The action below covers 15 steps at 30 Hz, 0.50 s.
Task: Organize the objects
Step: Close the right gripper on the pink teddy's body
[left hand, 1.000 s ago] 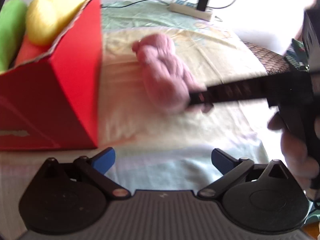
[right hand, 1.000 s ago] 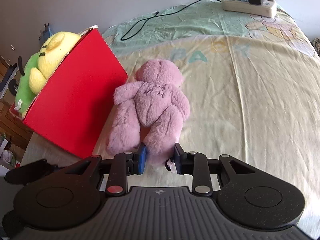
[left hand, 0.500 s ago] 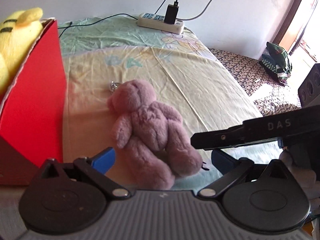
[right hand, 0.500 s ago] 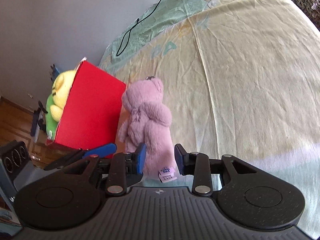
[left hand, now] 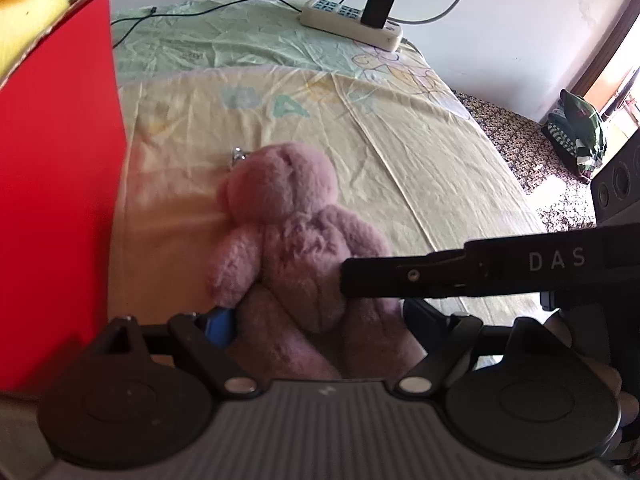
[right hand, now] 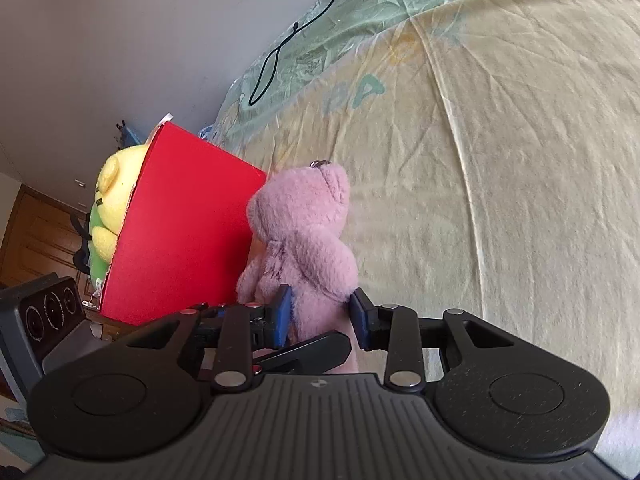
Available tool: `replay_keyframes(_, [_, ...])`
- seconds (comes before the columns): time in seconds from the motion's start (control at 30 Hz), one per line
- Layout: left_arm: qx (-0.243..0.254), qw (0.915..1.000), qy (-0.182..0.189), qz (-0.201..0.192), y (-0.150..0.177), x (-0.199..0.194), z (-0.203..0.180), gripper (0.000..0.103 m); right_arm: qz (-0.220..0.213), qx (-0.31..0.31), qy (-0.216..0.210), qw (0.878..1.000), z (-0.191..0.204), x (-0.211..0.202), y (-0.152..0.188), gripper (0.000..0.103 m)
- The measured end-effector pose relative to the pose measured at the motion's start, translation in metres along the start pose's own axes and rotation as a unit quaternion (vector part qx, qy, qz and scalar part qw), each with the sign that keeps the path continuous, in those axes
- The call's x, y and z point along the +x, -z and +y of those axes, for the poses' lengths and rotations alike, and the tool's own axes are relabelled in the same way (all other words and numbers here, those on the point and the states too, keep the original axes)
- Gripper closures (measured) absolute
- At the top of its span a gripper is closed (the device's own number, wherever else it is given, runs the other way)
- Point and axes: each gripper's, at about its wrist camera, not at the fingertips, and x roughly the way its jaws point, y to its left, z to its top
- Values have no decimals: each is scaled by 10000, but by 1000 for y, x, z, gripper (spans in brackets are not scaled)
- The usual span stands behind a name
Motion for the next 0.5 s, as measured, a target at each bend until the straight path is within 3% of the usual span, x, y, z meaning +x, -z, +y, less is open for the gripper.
replay_keyframes(0.23, [359,9984,-427,54,-4,7,-7,18,35,95,-55,9999,0,8,-3,64])
replay_keyframes(0.33, [555,9969,-550,116,-1,7,-11,19,79,230,-223,9995,0,7,0,72])
replay_keyframes(0.5, [604,9958,-635,258,2,4,-12,22,25,-174,-11,9998,19,3,12,73])
